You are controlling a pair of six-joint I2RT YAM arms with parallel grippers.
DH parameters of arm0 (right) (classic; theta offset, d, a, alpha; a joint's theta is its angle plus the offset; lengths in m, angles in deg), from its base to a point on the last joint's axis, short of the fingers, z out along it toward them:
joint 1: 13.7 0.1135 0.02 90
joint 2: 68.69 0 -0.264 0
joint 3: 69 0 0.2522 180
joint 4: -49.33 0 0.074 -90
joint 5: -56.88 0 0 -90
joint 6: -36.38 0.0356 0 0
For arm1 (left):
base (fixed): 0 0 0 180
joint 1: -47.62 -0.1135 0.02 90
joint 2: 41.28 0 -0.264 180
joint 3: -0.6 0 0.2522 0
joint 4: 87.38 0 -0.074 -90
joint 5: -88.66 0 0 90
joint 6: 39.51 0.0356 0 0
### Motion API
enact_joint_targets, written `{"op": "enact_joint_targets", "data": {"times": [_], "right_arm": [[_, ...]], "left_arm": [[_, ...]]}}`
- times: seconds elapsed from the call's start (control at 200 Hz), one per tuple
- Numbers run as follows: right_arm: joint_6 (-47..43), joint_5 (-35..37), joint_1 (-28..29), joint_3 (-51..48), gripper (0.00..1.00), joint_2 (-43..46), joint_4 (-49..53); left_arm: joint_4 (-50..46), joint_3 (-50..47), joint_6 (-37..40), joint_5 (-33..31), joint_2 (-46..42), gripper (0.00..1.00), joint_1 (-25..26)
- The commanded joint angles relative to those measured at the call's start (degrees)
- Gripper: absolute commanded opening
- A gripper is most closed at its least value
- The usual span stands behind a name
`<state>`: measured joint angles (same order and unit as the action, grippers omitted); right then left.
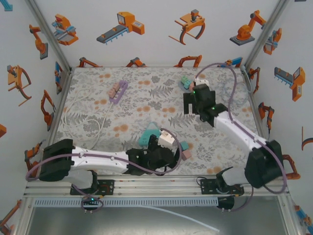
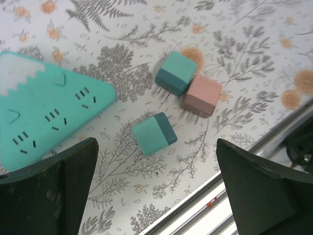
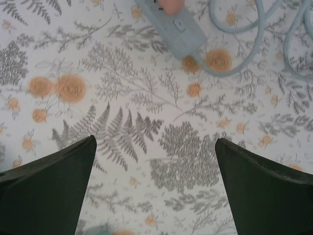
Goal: Pull the plug off the socket
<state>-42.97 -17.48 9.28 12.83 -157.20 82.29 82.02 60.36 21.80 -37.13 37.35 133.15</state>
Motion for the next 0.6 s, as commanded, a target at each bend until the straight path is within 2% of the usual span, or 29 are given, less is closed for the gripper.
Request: {"op": "enact_joint_targets", "data": {"times": [0.0, 0.155, 0.315, 0.466, 0.591], "right_arm": [[-4.38, -4.94, -3.28, 9.60, 0.98, -8.04, 5.65], [-5.37, -6.75, -7.28, 20.78, 0.98, -18.93, 7.87], [-6.47, -11.96, -10.11, 30.51, 0.97, -28.72, 9.74], [-9.67, -12.75, -10.90, 40.14, 0.97, -37.69, 13.78], [-10.95, -13.20, -11.38, 46.65, 0.96, -44.01, 17.59]], "left_arm": [[4.62, -3.24, 5.00, 9.13, -4.70, 0.98, -3.41], [2.56, -5.98, 1.61, 14.72, -11.40, 0.97, -9.04], [0.49, -9.07, -0.82, 22.28, -18.71, 0.97, -15.81], [-2.04, -12.62, -2.83, 24.23, -25.88, 0.97, -21.05], [-5.12, -14.32, -3.03, 24.20, -29.98, 0.97, -23.36]]}}
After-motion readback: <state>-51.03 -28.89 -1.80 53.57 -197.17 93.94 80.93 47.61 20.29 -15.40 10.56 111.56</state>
